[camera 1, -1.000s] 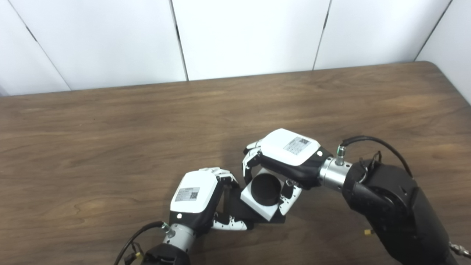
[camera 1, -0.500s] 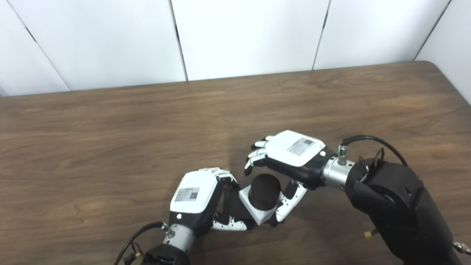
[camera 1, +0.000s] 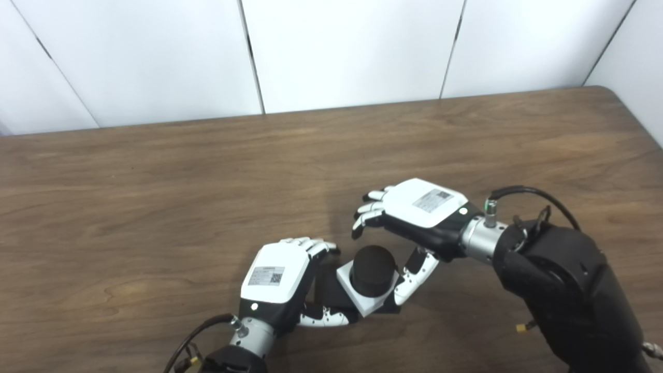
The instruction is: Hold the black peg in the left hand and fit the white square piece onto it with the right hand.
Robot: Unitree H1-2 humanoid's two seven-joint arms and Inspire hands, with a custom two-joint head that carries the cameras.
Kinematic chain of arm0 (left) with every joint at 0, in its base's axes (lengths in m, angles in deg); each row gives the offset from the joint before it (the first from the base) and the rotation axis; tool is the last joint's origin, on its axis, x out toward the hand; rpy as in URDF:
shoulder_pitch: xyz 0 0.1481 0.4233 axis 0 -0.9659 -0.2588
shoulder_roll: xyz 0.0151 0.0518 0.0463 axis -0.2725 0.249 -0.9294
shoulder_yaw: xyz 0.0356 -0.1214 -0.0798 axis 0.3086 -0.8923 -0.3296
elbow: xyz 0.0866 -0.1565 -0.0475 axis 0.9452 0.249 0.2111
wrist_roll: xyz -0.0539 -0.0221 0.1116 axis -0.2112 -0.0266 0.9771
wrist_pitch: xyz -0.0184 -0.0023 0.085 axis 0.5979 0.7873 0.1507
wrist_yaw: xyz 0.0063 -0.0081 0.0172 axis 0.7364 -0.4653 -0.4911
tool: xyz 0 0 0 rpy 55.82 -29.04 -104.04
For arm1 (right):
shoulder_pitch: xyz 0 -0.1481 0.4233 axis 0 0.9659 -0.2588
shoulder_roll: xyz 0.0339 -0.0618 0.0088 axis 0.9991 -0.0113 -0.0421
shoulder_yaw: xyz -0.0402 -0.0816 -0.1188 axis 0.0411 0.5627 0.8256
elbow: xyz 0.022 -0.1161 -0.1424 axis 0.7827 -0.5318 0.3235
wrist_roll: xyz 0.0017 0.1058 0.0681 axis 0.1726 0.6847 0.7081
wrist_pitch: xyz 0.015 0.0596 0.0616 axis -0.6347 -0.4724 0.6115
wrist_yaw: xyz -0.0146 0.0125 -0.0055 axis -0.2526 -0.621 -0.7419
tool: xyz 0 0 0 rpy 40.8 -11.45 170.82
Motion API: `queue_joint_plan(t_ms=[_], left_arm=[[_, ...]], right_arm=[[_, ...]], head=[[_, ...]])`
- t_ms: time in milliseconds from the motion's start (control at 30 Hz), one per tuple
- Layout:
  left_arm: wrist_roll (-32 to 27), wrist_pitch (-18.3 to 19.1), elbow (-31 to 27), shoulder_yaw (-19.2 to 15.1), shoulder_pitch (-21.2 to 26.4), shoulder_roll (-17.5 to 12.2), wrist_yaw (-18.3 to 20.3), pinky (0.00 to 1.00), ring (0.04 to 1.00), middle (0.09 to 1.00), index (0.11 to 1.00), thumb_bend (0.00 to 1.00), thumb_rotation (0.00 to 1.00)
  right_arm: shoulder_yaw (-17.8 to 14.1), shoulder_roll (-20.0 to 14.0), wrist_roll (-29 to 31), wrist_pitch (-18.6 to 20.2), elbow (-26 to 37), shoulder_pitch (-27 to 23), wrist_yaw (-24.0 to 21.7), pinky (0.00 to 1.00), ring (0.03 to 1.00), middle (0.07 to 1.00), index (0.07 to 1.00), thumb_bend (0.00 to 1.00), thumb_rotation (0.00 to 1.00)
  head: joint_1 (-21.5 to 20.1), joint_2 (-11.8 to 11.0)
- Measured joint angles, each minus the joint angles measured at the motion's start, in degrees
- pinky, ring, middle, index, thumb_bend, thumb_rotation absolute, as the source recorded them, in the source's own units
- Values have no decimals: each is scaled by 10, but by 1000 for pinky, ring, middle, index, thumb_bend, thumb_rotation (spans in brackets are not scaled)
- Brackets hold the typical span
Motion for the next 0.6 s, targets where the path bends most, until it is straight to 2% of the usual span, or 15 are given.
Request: queue_joint_plan(t_ms=[67,167,300,467,567,600], left_arm=[[-11,0,-11,-5,-1,-3,25,934,948,953,979,1000,514],[-28,2,-30,-13,8,-15,91,965,991,992,998,1000,506],[-44,7,-56,-31,12,-26,159,999,1000,1000,1000,1000,527],[-76,23,-95,-65,11,-37,220,1000,1000,1000,1000,1000,532],[-133,43,-114,-114,-3,-39,225,1000,1000,1000,1000,1000,559],[-168,46,-116,-138,-13,-37,214,1000,1000,1000,1000,1000,580]], right_arm=[[-7,0,3,1,0,5,2,953,948,874,764,1000,499],[-15,-2,10,0,0,19,8,950,944,871,762,1000,506],[-26,-5,18,-2,-2,35,24,945,938,869,764,1000,512],[-50,-4,42,2,-19,48,58,941,943,867,776,970,499],[-84,6,99,33,-36,61,85,928,948,885,823,851,616],[-97,13,119,47,-40,69,97,890,948,903,851,816,733]], head=[[1,-1],[4,-2],[6,-5],[4,-9],[5,-10],[6,-11]])
